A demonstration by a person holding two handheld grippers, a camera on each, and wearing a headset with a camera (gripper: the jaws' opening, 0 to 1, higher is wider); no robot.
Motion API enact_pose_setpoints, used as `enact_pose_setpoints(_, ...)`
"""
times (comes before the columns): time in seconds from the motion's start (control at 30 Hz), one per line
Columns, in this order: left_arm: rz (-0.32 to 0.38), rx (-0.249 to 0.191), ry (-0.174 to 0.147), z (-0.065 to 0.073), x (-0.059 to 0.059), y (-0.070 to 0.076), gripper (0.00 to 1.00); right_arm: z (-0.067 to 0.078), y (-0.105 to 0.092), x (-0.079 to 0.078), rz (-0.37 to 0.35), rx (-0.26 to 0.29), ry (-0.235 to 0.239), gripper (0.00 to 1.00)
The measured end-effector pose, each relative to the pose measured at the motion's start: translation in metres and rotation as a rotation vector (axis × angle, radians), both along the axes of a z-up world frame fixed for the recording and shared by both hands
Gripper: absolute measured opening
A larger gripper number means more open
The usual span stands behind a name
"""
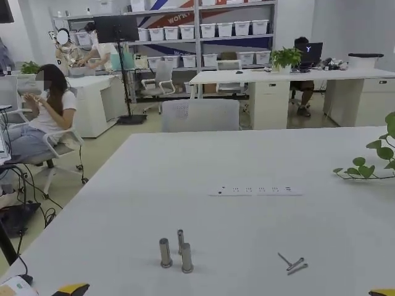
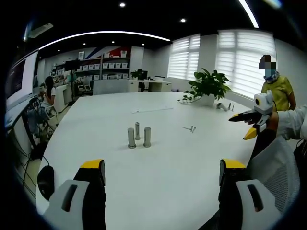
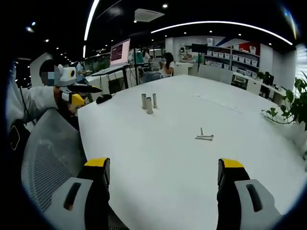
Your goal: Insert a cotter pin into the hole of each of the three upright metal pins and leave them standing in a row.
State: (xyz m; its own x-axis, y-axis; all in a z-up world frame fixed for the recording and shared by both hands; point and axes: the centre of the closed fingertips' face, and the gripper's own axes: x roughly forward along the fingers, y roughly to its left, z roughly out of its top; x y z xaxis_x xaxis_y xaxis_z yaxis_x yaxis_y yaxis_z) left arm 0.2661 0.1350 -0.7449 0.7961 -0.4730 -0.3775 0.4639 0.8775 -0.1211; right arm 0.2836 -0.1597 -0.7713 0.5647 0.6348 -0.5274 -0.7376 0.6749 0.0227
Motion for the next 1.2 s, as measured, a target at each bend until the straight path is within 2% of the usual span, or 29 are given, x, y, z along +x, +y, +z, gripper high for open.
enact_pose_setpoints(0.47,-0.003,-0.004,0.005,-0.002,0.003,0.001,1.00,-0.001,0.000,0.002,0.001,-0.003,0.004,0.95)
enact_pose_setpoints(0.63,-0.005,-0.025,0.008,-0.002,0.009,0.004,1.00,-0.003,0.000,0.002,-0.001,-0.005,0.010,0.95)
enact_pose_setpoints(0.97,-0.012,-0.034,0.007,-0.003,0.031,0.015,1.00,-0.007,-0.001,0.004,-0.011,-0.014,0.025,0.95)
enact_pose_setpoints(1.07,-0.006,-0.056,0.011,-0.006,0.040,0.018,1.00,-0.007,0.000,0.006,-0.012,-0.014,0.028,0.95)
enact_pose_setpoints(1.1,-0.007,-0.070,0.001,-0.007,0.050,0.020,1.00,-0.007,0.000,0.008,-0.014,-0.016,0.029,0.95)
enact_pose_setpoints(1.2,-0.010,-0.077,0.002,-0.010,0.057,0.021,1.00,-0.007,0.001,0.010,-0.015,-0.016,0.031,0.95)
